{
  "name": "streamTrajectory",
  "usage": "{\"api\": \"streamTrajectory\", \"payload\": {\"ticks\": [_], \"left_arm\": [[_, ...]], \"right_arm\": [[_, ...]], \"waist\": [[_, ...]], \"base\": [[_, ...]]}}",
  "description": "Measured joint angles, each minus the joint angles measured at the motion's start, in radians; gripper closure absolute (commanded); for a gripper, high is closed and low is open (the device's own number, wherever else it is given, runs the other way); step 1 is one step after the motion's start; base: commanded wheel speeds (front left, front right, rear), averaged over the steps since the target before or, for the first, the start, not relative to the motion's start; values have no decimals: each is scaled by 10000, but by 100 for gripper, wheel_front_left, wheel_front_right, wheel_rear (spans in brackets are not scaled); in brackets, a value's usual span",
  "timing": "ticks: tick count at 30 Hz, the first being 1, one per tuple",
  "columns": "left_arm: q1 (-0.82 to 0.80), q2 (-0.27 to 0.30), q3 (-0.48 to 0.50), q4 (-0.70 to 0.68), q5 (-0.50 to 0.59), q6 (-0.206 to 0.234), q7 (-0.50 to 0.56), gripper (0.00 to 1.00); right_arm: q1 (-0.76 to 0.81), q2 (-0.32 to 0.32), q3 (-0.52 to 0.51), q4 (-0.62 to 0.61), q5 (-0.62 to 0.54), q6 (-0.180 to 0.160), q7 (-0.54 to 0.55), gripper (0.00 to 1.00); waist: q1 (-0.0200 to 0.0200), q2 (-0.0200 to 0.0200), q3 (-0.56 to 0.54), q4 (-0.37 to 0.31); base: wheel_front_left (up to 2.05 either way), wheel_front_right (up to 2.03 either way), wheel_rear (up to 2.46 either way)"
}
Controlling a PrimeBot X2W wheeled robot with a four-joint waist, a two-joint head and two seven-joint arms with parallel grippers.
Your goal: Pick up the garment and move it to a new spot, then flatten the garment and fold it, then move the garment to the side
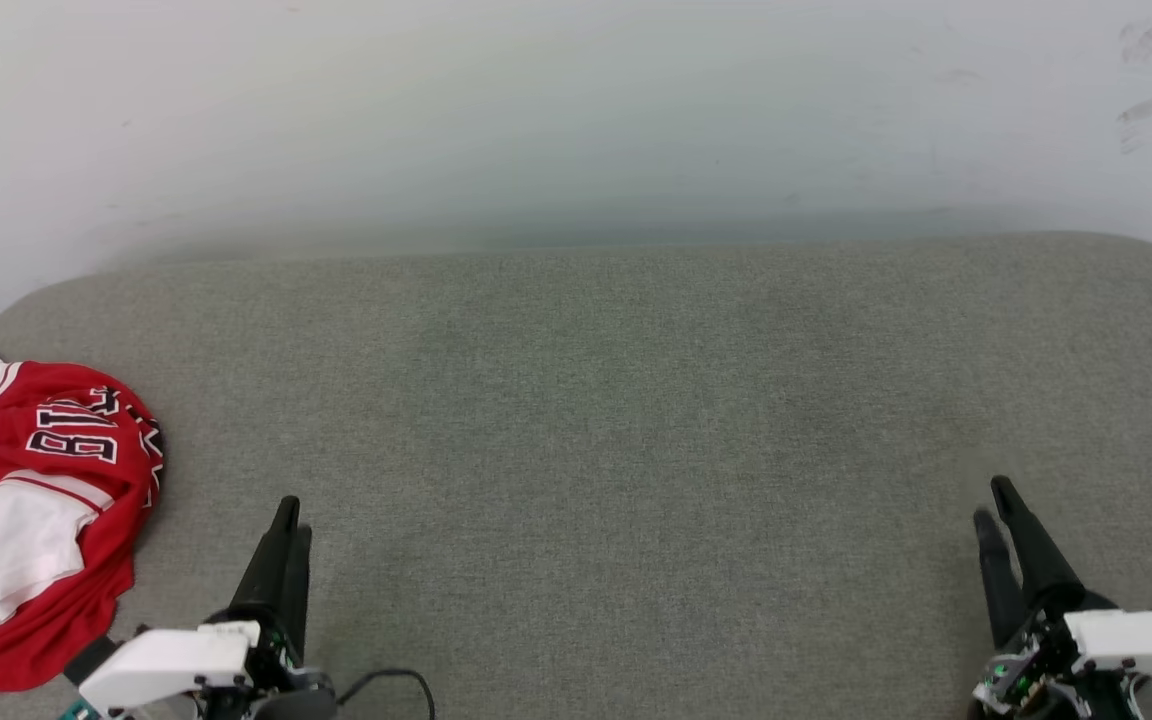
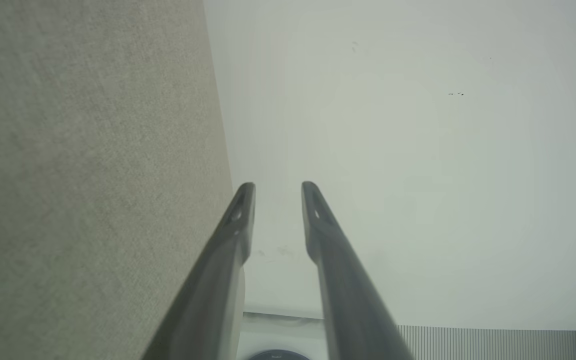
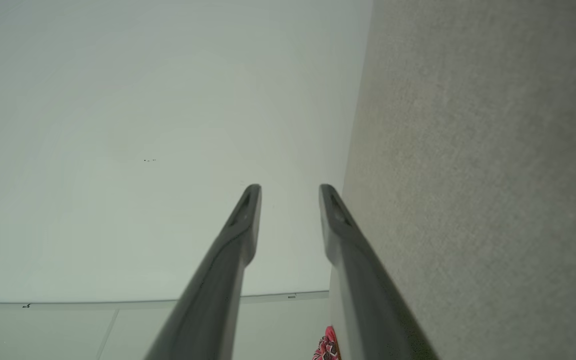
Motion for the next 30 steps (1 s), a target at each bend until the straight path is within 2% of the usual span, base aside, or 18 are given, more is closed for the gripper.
{"api": "streamTrajectory", "payload": {"ticks": [16,24,30], "left_arm": [[616,-15,-311,-161,314,2,-673,0],[811,-15,-284,-263,913,2,-1030,0],[904,-10,29,-314,1766,2,-1271,0]], "right_arm": [[689,4,334,-211,-702,0,-677,0],[821,6,353,-324,-1816,0,-1014,0],[860,6,374,-468,-3252,0,-1267,0]], "waist": [[0,0,-119,-5],[0,0,-184,-7],[0,0,-205,1]], "base": [[0,0,0],[0,0,0],[0,0,0]]}}
